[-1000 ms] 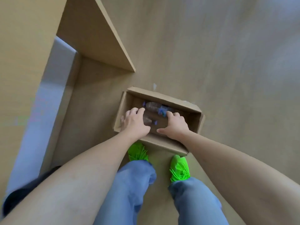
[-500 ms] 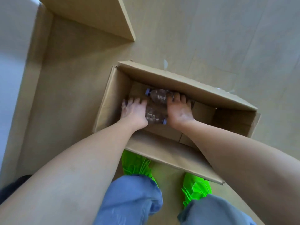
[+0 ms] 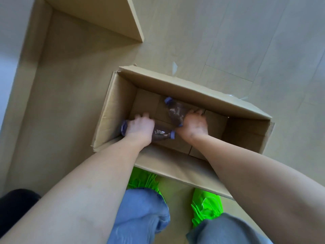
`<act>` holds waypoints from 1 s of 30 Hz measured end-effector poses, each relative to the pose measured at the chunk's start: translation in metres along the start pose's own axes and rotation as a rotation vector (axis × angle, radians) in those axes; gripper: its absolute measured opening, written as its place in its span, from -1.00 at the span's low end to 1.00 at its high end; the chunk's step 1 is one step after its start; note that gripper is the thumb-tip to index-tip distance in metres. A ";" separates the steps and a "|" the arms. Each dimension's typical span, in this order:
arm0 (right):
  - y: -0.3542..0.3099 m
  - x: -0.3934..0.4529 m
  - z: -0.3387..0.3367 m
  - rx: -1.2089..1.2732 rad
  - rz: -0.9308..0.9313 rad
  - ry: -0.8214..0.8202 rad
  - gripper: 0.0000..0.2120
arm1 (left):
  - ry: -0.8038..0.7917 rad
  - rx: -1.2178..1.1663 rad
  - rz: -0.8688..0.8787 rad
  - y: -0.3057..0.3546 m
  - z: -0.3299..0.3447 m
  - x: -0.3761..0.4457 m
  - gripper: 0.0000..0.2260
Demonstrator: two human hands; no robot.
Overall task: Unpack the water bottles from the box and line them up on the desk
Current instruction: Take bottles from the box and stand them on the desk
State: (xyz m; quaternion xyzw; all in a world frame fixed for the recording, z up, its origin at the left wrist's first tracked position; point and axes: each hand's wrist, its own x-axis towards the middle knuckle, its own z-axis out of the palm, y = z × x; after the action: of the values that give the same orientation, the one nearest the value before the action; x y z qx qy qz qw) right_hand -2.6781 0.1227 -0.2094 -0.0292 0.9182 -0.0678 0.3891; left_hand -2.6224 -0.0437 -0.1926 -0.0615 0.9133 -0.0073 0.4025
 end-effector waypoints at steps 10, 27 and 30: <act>0.015 -0.099 -0.061 0.338 0.039 0.075 -0.43 | 0.117 -0.424 -0.090 0.009 -0.074 -0.087 -0.42; -0.051 -0.356 -0.432 0.642 -0.171 0.381 -0.44 | 0.458 -0.730 -0.219 -0.010 -0.443 -0.375 -0.50; -0.069 -0.409 -0.487 0.640 -0.274 0.431 -0.42 | 0.541 -0.755 -0.214 -0.021 -0.496 -0.437 -0.52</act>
State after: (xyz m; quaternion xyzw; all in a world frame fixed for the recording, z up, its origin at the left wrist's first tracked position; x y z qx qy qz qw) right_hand -2.7431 0.1476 0.4261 -0.0140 0.8990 -0.4057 0.1646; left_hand -2.6930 -0.0307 0.4651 -0.2930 0.9127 0.2679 0.0970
